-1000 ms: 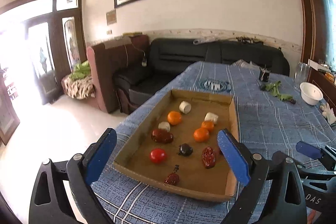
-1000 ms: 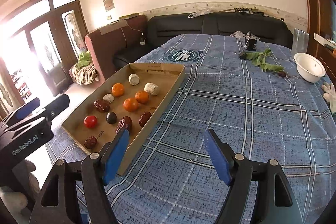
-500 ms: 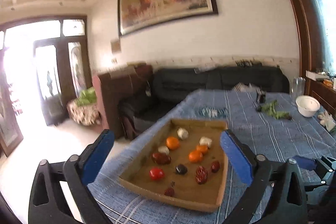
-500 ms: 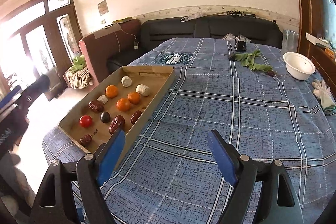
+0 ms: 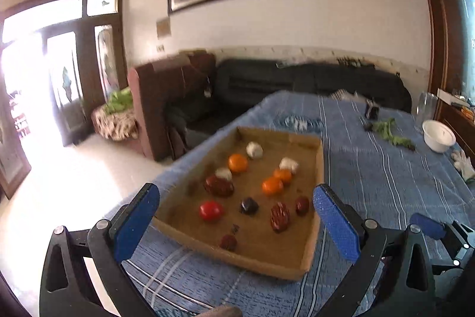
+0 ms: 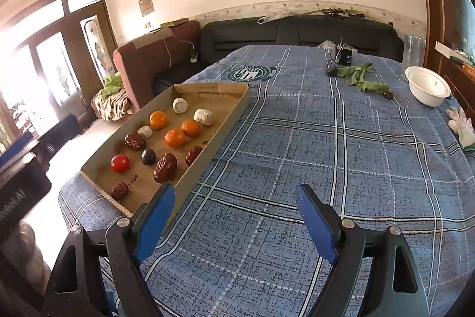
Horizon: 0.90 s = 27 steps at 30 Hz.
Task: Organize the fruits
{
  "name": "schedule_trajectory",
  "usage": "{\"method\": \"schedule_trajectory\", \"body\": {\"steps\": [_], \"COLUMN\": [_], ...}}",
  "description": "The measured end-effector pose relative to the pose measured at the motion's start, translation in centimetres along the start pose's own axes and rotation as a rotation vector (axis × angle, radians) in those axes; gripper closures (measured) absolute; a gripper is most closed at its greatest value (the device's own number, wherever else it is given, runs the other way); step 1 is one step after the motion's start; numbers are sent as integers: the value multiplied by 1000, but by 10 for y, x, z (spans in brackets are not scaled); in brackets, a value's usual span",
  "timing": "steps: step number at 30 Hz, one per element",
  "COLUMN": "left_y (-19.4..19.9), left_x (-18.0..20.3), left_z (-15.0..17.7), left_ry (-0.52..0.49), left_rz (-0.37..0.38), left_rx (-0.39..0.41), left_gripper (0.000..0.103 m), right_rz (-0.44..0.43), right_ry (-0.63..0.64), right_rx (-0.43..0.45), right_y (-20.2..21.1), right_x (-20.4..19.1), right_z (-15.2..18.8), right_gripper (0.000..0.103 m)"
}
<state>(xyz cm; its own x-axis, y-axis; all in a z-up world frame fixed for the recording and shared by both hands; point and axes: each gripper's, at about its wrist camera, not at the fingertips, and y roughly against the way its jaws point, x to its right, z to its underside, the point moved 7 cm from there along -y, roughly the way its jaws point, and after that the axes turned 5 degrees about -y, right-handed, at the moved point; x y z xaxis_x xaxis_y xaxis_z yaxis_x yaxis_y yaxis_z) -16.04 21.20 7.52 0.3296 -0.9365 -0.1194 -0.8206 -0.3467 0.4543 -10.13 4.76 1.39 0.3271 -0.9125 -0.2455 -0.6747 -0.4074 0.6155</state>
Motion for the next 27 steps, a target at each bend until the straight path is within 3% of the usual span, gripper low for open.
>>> {"method": "schedule_trajectory", "body": {"steps": [12,27], "left_y": [-34,-45], "left_x": [4,-2], "left_z": [26,34], "left_ry": [9,25], "left_rz": [40,48], "left_rx": [-134,-177], "left_gripper": [0,0], "right_rz": [14,44], "right_ry": [23,68], "right_rx": [-48,-88], "right_y": [-20,-32], "right_x": [-5,-15], "right_z": [7,10], "right_gripper": [15,14]}}
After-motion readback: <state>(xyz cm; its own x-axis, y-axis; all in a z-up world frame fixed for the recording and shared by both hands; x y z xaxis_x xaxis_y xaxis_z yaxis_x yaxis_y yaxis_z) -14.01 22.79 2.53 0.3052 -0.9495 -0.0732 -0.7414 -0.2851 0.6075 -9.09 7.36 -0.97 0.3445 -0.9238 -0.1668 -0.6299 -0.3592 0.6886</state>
